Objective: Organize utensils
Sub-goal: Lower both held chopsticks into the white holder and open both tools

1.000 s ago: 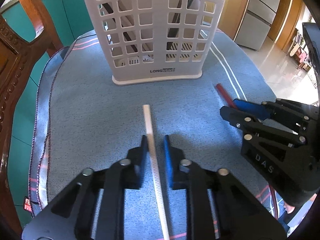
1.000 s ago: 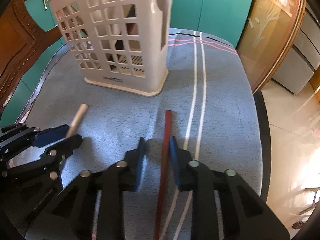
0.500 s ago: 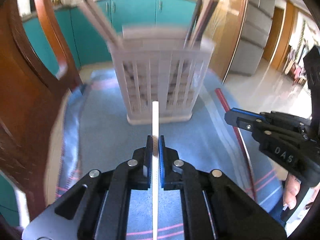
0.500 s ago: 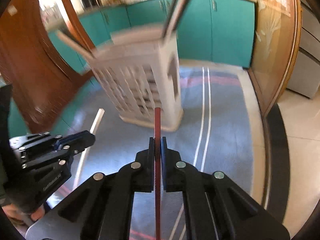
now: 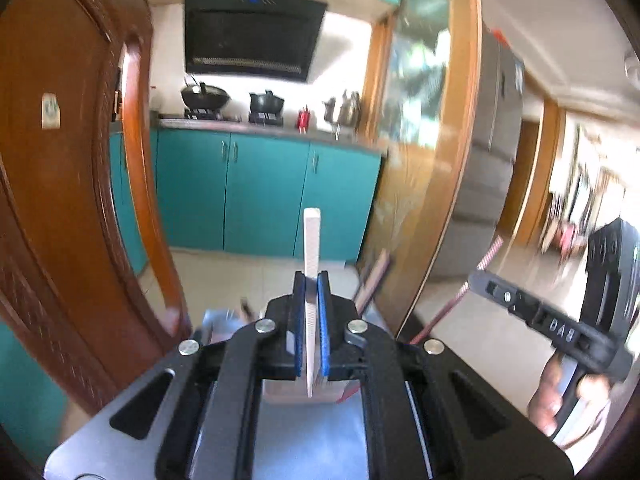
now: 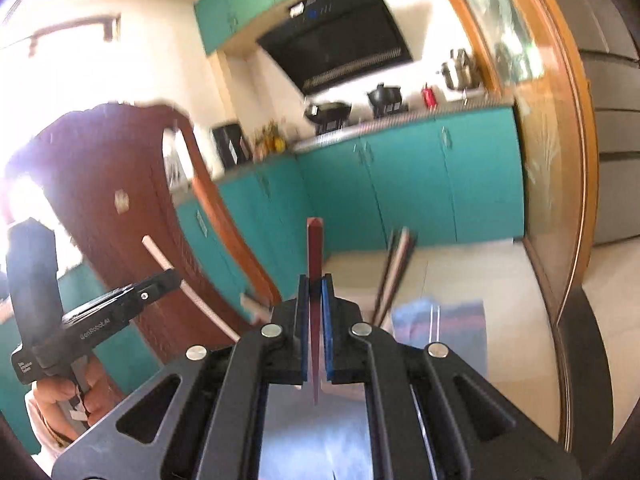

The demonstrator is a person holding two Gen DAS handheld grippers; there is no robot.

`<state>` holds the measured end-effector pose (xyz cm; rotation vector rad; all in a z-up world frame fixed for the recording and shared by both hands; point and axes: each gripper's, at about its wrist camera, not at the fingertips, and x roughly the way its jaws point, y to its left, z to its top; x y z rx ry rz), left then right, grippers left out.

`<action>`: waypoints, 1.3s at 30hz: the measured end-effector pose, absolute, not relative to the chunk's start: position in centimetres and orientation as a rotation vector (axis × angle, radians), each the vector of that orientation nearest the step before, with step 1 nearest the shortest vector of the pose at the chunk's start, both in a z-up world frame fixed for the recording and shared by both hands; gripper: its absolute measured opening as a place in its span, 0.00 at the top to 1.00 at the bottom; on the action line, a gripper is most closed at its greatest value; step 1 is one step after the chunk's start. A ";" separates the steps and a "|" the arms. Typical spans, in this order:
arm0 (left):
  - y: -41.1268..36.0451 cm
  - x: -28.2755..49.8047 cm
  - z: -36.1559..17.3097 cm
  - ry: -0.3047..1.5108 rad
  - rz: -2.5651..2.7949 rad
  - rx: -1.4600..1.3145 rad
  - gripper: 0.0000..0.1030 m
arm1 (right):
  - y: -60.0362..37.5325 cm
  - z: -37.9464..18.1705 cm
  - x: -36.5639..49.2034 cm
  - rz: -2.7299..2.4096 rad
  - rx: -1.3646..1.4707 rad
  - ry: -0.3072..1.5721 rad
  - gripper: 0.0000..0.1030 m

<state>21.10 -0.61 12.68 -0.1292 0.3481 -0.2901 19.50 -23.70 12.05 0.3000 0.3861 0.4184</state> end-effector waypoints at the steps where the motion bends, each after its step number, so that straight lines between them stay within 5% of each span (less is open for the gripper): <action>1: -0.3 21.6 13.4 0.318 -0.281 -0.154 0.93 | -24.0 12.9 19.8 0.411 0.313 0.352 0.94; 11: 0.4 28.0 12.0 0.243 -0.148 -0.227 0.93 | -24.7 12.6 24.5 0.201 0.325 0.218 0.94; 28: -1.8 32.6 3.6 0.460 -0.104 -0.172 0.92 | -21.0 4.9 28.6 0.159 0.186 0.412 0.94; 32: -1.7 31.6 3.6 0.437 -0.120 -0.160 0.67 | -21.7 4.2 28.5 0.165 0.221 0.433 0.74; 39: -2.7 25.4 3.1 0.406 -0.148 -0.059 0.52 | -23.2 4.4 24.3 0.173 0.219 0.375 0.47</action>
